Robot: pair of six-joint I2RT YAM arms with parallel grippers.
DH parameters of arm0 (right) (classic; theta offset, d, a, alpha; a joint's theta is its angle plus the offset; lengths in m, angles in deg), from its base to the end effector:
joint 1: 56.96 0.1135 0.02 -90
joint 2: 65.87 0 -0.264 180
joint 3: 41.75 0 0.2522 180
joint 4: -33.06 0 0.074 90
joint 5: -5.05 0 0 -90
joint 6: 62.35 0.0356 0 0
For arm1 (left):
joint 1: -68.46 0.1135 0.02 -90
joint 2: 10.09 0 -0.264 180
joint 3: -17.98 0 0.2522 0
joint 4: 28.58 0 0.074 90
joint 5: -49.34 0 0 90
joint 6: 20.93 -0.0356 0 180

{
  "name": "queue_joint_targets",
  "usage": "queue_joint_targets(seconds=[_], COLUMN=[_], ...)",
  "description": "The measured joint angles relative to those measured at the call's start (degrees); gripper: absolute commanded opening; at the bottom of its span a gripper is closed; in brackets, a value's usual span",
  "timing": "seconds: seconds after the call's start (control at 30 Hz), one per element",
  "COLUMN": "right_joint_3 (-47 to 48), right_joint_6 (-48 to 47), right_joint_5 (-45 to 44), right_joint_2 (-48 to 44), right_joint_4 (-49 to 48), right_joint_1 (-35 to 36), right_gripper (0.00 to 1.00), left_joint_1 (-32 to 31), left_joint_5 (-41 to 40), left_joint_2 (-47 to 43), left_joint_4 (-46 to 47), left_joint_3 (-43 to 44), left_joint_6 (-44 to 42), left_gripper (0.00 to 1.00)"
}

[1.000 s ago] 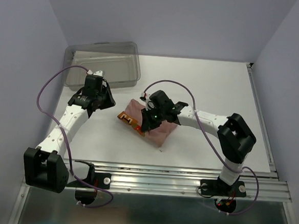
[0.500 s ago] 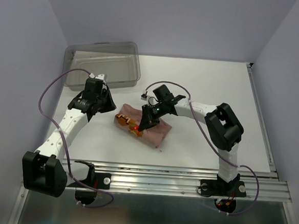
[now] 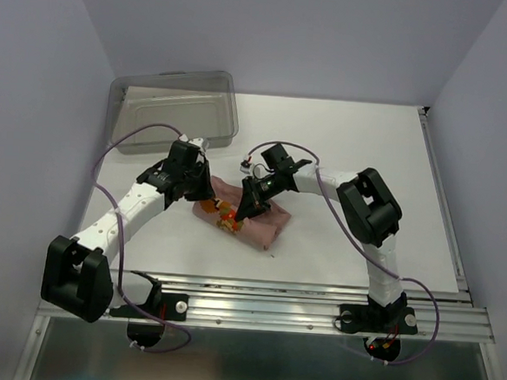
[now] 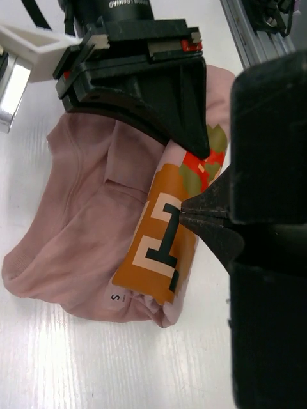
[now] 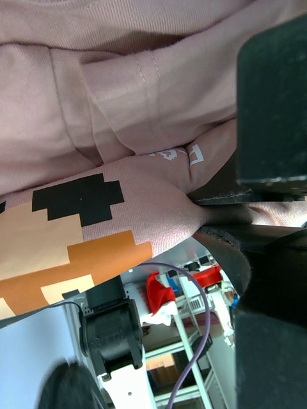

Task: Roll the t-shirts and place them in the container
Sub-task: Roll the T-shirt to the center of the board.

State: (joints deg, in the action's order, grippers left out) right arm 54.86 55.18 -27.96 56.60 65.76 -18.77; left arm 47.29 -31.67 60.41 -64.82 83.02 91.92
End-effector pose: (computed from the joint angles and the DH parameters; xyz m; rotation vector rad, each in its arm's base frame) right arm 0.3253 0.2939 0.1465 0.6316 -2.5299 -1.5690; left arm 0.2446 -0.1007 0.2657 0.0485 2.3558 -0.5673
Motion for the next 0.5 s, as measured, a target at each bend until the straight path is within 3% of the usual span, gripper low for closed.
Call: queue_joint_targets(seconds=[0.4,0.5], right_joint_3=[0.0,0.0], right_joint_6=[0.2,0.2], right_joint_5=[0.2,-0.4], right_joint_2=[0.9,0.9], right_joint_4=[0.0,0.0], right_joint_1=[-1.1,-1.1], right_gripper=[0.05,0.14], left_joint_1=[0.0,0.0], left_joint_5=[-0.1,-0.1], left_joint_2=[10.0,12.0], left_joint_4=[4.9,6.3], left_joint_3=[-0.2,-0.2], left_joint_6=[1.0,1.4], left_gripper=[0.0,0.0])
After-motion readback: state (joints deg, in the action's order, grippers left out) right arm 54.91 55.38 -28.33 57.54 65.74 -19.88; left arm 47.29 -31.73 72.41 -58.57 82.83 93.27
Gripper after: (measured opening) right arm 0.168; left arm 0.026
